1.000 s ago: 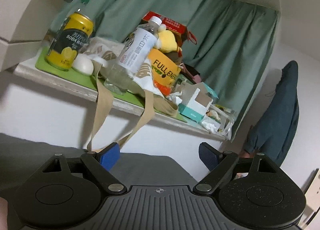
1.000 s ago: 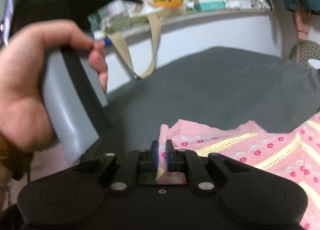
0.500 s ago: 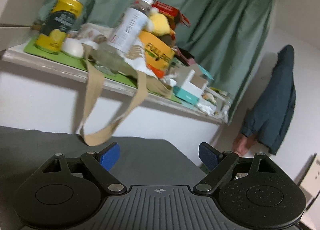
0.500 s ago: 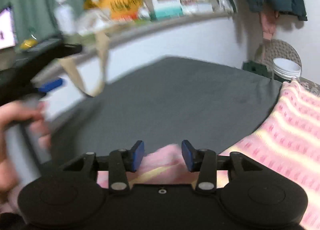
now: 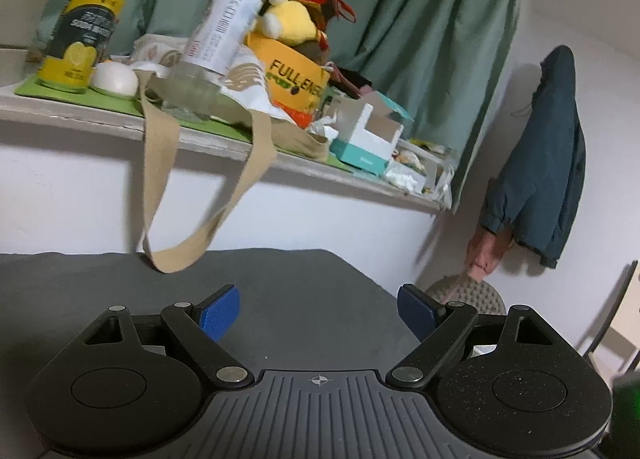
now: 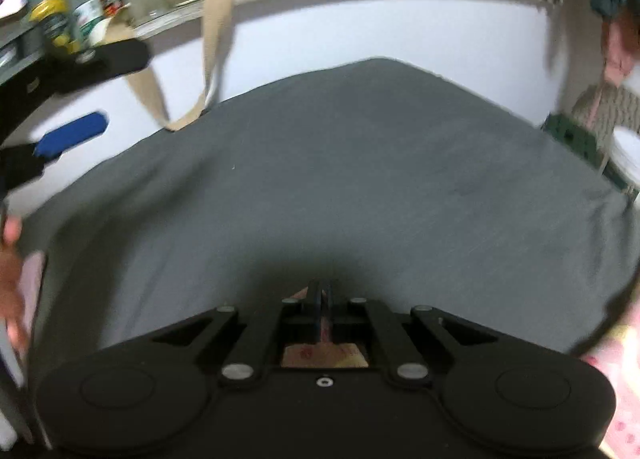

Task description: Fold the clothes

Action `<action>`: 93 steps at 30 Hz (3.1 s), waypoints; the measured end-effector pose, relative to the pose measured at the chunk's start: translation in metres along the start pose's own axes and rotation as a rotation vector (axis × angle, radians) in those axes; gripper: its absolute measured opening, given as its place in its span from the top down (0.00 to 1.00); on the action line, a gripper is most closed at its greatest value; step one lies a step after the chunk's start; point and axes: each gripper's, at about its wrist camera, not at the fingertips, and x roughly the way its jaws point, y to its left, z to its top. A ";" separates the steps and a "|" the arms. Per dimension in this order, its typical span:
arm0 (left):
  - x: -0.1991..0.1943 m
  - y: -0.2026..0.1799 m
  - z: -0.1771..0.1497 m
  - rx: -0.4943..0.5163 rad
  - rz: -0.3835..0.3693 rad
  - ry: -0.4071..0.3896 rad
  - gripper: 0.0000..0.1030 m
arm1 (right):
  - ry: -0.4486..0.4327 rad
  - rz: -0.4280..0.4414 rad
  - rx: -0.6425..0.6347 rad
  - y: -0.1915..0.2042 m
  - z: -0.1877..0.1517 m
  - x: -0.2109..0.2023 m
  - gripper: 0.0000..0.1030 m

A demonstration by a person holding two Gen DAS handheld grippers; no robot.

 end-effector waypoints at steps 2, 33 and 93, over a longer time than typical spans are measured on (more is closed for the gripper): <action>0.001 -0.002 -0.002 0.010 0.002 0.004 0.17 | 0.011 -0.001 0.017 -0.002 0.000 0.007 0.97; 0.022 -0.076 -0.064 0.223 -0.349 0.248 0.17 | -0.090 -0.601 0.049 -0.133 -0.008 0.004 0.85; -0.043 -0.104 -0.048 0.173 -0.710 0.217 0.16 | -0.876 -0.519 0.532 -0.024 -0.011 -0.557 0.06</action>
